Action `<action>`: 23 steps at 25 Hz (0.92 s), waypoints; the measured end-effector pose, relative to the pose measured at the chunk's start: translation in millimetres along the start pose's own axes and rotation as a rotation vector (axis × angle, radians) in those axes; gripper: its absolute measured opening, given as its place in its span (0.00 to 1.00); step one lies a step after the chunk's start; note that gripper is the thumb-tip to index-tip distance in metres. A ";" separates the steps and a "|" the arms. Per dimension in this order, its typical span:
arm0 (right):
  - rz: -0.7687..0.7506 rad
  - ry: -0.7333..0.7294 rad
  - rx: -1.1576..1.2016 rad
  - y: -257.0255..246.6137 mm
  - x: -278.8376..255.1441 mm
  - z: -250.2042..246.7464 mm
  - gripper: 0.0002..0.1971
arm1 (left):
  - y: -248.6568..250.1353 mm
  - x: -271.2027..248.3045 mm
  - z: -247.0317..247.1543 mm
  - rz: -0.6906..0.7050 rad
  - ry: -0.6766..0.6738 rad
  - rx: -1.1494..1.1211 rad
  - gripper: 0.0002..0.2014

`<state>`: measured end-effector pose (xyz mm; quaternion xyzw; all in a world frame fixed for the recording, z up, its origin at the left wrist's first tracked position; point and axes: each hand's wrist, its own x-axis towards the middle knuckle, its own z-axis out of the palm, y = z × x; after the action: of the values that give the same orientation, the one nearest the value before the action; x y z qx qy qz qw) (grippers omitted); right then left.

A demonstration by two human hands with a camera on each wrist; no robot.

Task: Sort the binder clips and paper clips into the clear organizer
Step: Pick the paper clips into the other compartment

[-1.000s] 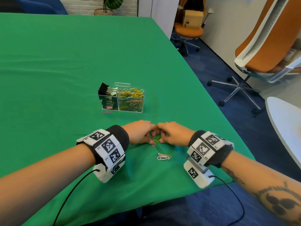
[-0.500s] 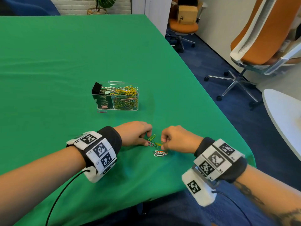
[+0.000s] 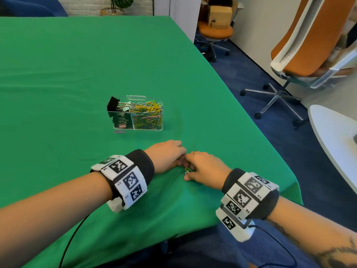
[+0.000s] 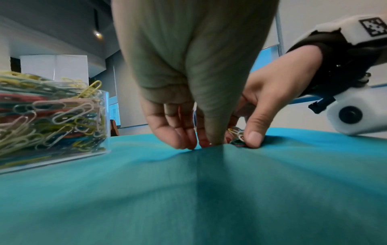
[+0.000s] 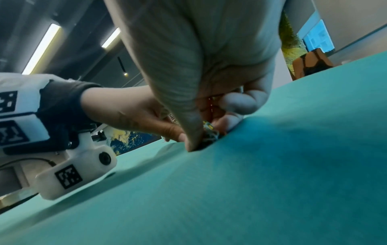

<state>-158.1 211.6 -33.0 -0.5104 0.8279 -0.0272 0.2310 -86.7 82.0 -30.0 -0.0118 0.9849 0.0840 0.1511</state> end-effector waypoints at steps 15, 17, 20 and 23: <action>0.006 -0.058 0.053 17.2 -2.9 4.6 0.09 | 15.5 -1.6 0.8 -0.005 0.018 0.230 0.13; -0.007 -0.025 0.033 18.5 -6.9 4.9 0.09 | 14.4 -1.6 0.5 -0.012 0.028 0.222 0.13; -0.040 0.007 -0.070 16.0 -10.0 4.2 0.09 | 4.9 -5.2 -5.9 -0.044 0.072 0.031 0.13; -0.058 -0.010 -0.110 15.8 -5.7 1.9 0.10 | -13.0 -20.5 -33.5 -0.089 0.270 -0.152 0.13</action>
<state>-168.3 224.4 -37.1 -0.5463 0.8118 0.0140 0.2059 -76.3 63.5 5.6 -0.0781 0.9855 0.1491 0.0195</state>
